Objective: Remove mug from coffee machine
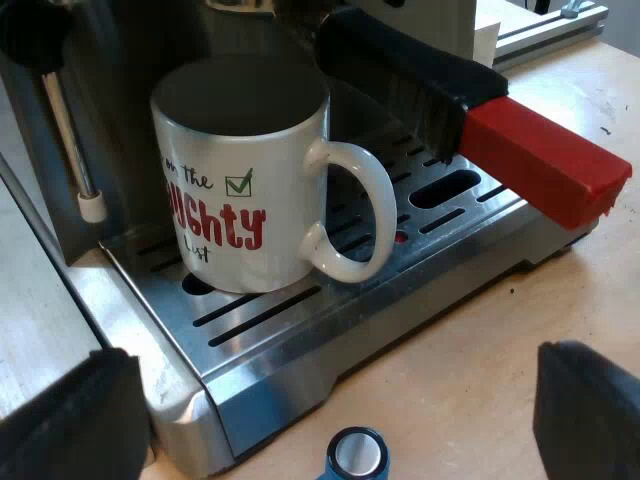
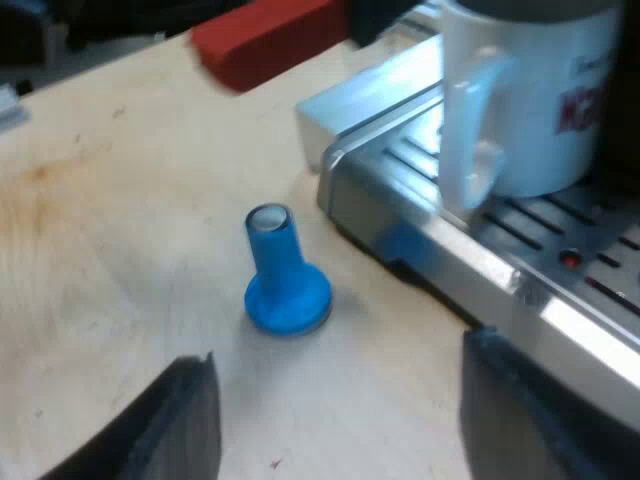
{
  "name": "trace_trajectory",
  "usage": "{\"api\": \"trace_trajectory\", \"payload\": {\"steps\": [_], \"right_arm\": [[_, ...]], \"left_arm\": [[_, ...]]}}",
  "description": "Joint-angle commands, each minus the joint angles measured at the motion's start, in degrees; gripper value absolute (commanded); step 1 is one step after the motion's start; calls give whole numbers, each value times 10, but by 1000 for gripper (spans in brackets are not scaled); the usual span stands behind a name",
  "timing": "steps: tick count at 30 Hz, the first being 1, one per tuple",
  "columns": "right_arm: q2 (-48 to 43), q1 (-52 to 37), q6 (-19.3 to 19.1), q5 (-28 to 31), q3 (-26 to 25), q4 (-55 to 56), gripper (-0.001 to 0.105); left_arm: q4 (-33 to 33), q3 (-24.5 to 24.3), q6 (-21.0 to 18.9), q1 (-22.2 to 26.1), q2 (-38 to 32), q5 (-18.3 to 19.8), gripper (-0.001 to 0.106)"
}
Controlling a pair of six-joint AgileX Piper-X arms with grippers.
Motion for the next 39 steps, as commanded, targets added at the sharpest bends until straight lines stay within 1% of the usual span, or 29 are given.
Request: {"api": "trace_trajectory", "payload": {"steps": [1,3,8,9,11,15,16,21,24,27,31,34,36,39], "right_arm": [[33,43,-2,95,-1,-37,55],[64,64,20,127,-1,-67,55],[120,69,20,127,-1,-146,55],[154,69,22,140,-1,-189,55],[184,69,25,150,-1,-232,55],[250,69,24,153,-1,-325,55],[260,69,24,153,-1,-334,55],[334,69,24,197,-1,-435,55],[376,69,24,199,-3,-484,55],[401,69,24,199,-9,-507,55],[446,69,24,199,-35,-528,55],[471,69,24,233,-65,-529,55],[487,68,24,271,-83,-527,56],[506,68,24,278,-100,-527,56]], "left_arm": [[-11,-3,4,-3,-2,4,80],[-11,-3,4,-3,-2,4,80],[-11,-3,3,-3,-2,7,80],[-11,-3,3,-3,-2,7,80],[-11,-3,3,-3,-2,7,80],[-11,-3,3,-3,-2,7,80],[-11,-3,3,-3,-2,7,80],[-11,-3,3,-3,-2,7,80],[-11,-3,3,-3,-2,7,80],[-11,-3,3,-3,-2,7,80],[-11,-3,3,-3,-2,7,80],[-11,-3,3,-3,-2,7,80],[-11,-3,3,-3,-2,7,80],[-11,-3,3,-3,-2,7,80]]}}
